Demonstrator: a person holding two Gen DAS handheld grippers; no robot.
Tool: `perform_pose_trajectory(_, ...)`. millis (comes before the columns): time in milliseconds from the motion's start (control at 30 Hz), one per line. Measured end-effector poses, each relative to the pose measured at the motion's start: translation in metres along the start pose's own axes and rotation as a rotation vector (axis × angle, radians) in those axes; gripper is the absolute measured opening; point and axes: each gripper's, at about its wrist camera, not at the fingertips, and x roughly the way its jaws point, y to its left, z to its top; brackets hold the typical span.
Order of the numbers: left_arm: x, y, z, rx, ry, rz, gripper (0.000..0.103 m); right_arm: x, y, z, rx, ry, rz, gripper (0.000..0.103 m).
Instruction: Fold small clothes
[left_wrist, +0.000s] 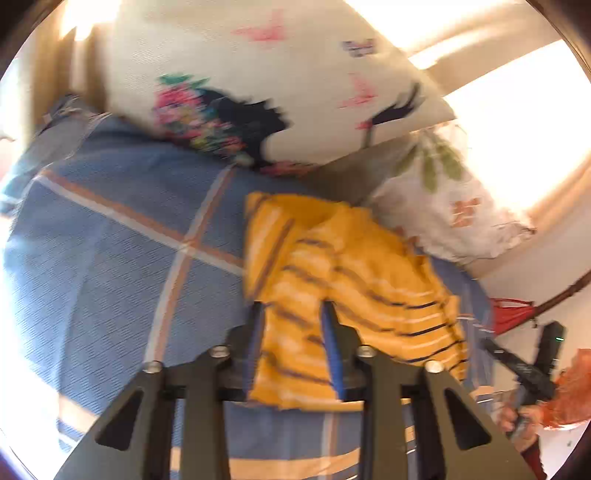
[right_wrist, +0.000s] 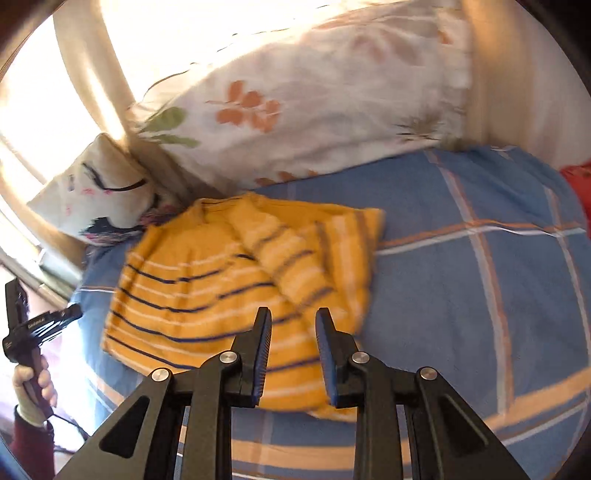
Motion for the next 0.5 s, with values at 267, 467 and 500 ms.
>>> perform_pose_trajectory(267, 0.123, -0.069, 0.039, 0.147, 0.117, 0.013, 0.043, 0.114, 0.043, 0.036, -0.098, 0.123, -0.025, 0.027)
perform_pose_trajectory(467, 0.155, -0.021, 0.072, 0.025, 0.118, 0.117, 0.042, 0.14, 0.006, 0.071, -0.057, 0.098, -0.219, 0.027)
perform_pose_trajectory(500, 0.154, -0.013, 0.074, 0.0, 0.119, 0.101, 0.042, 0.142, -0.003, 0.074, -0.025, 0.1, -0.225, 0.027)
